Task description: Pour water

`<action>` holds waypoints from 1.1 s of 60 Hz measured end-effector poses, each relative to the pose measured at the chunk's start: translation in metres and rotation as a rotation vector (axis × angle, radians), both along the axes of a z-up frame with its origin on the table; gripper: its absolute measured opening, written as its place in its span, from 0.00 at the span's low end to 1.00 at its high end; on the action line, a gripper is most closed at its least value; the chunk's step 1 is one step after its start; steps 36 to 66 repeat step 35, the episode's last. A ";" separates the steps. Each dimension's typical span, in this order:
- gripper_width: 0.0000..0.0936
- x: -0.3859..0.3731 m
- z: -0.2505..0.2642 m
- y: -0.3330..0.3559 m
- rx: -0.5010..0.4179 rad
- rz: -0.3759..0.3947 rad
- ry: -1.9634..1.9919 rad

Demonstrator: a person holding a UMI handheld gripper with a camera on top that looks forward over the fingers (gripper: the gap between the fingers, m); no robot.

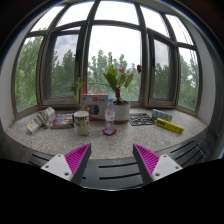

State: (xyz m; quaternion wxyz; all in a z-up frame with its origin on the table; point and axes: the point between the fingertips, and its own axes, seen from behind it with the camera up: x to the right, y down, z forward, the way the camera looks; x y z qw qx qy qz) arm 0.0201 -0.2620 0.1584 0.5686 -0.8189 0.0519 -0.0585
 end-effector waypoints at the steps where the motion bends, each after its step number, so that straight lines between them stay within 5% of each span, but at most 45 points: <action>1: 0.91 -0.002 0.000 -0.009 -0.003 -0.003 0.001; 19: 0.92 -0.025 0.000 -0.104 -0.033 -0.027 -0.010; 66: 0.91 -0.031 0.017 -0.112 0.010 -0.010 -0.029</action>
